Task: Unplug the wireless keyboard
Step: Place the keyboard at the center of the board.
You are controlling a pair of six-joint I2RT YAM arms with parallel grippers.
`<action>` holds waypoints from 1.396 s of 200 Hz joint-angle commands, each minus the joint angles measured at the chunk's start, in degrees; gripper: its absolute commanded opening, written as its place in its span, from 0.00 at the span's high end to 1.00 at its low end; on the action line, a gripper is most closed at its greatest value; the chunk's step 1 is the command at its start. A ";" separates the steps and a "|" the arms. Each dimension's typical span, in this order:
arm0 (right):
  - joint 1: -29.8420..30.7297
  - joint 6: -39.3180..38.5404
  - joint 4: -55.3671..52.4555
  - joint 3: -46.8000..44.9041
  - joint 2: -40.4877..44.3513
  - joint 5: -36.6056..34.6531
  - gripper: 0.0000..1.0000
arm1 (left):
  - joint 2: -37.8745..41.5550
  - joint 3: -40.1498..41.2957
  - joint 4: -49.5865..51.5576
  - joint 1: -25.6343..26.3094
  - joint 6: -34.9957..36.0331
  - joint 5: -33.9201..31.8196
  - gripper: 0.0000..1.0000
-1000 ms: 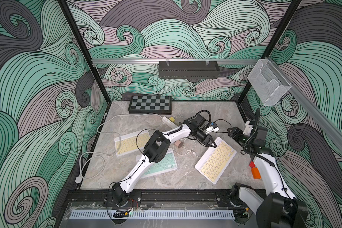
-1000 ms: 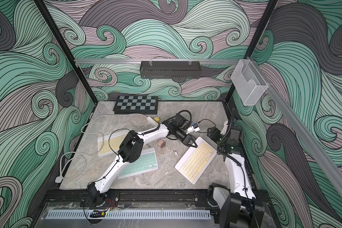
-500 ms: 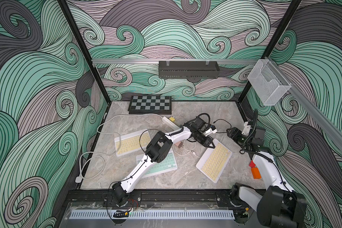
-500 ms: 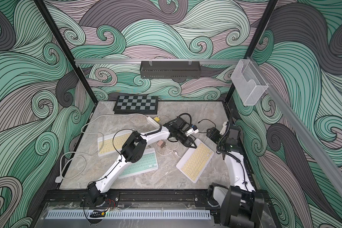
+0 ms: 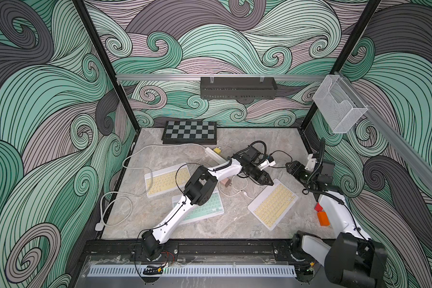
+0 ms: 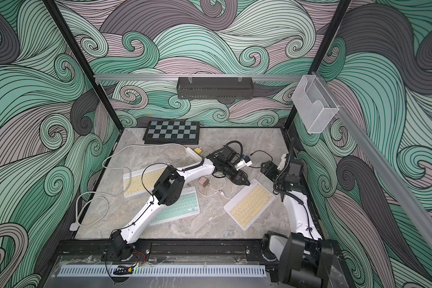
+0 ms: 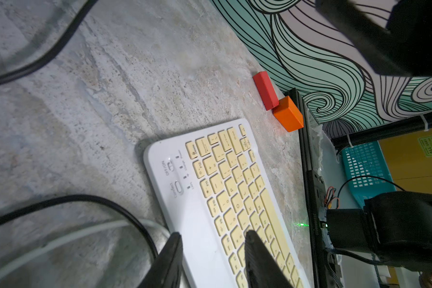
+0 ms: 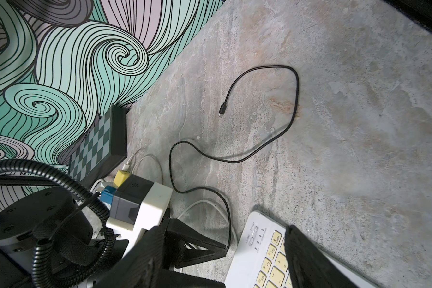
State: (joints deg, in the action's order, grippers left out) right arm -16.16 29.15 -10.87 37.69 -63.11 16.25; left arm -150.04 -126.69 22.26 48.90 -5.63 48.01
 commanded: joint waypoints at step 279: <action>16.58 -6.43 9.84 2.24 -9.80 12.01 0.26 | 36.58 35.14 10.93 -30.29 -24.60 -44.51 0.49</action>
State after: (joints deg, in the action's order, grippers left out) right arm -2.17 25.10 -3.53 38.09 -72.31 27.88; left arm -111.18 -87.02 30.94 18.87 -25.61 6.92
